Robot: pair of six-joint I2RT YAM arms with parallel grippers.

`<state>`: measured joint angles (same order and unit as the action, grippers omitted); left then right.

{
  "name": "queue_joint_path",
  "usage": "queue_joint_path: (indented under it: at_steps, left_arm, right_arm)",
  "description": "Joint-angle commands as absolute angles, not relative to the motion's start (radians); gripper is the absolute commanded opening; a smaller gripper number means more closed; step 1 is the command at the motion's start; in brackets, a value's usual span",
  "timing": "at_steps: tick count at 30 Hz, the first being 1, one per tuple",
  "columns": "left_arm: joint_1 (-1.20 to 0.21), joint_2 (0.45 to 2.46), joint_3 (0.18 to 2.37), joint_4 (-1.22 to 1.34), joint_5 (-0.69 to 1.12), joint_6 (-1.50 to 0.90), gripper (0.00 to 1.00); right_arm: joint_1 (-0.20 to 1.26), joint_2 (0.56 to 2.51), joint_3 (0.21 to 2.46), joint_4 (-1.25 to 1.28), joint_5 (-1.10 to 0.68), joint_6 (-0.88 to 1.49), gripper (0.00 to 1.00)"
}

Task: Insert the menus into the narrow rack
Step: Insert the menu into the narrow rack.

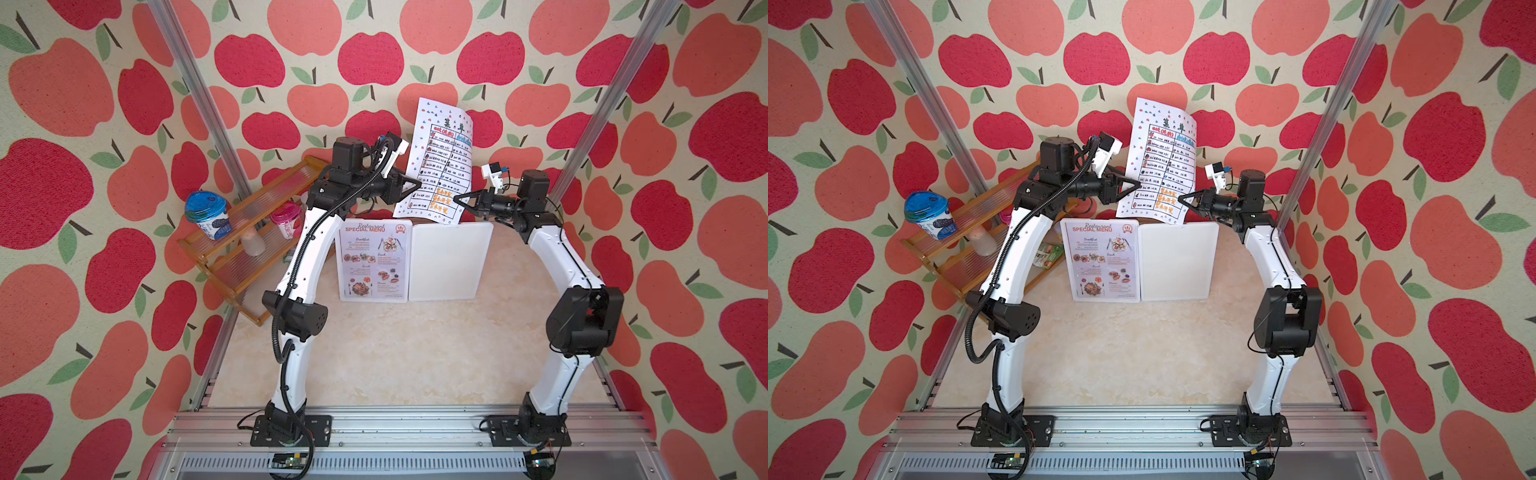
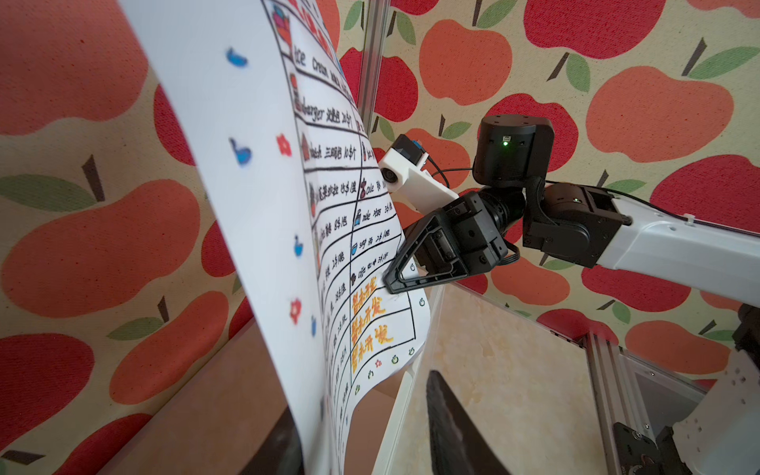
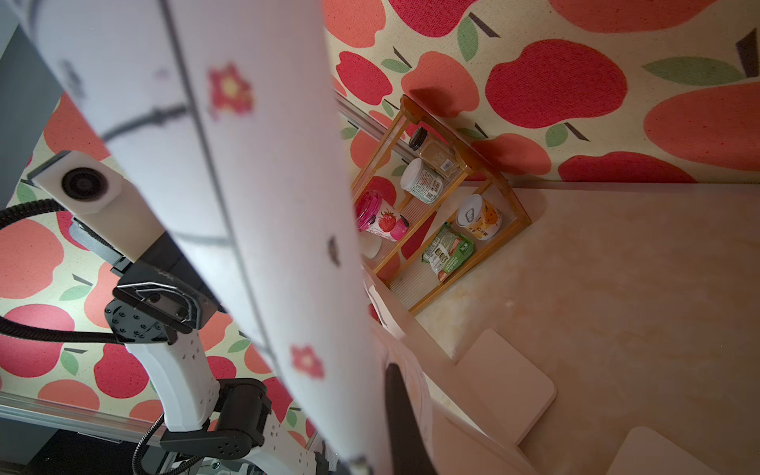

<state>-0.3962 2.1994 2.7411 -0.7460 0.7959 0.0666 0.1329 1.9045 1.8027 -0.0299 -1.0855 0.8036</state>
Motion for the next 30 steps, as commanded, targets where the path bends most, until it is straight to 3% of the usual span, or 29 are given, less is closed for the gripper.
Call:
queue_joint_path:
  at_steps: [1,7,19,20,23,26,30]
  left_arm:
    - [-0.375,2.208,2.766,-0.772,0.822,0.066,0.38]
    - [-0.365,2.192,2.766,-0.761,0.827,0.058,0.2]
    - [-0.36,2.181,2.767,-0.733,0.854,0.014,0.02]
    - [-0.359,2.179,2.767,-0.733,0.851,0.014,0.03]
    - [-0.354,2.177,2.767,-0.742,0.847,0.012,0.34]
    - [-0.351,2.175,2.765,-0.763,0.851,0.024,0.52]
    - [-0.347,2.176,2.764,-0.775,0.857,0.038,0.59]
  right_arm:
    - [0.143,1.928,1.838,-0.003,-1.119,0.831,0.0]
    - [0.15,1.943,1.859,-0.012,-1.13,0.831,0.0]
    - [0.15,1.948,1.885,-0.051,-1.148,0.813,0.0]
    - [0.151,1.948,1.886,-0.051,-1.153,0.813,0.0]
    - [0.152,1.95,1.886,-0.043,-1.164,0.823,0.0]
    - [0.158,1.947,1.877,-0.018,-1.181,0.832,0.0]
    - [0.163,1.95,1.882,-0.017,-1.201,0.828,0.0]
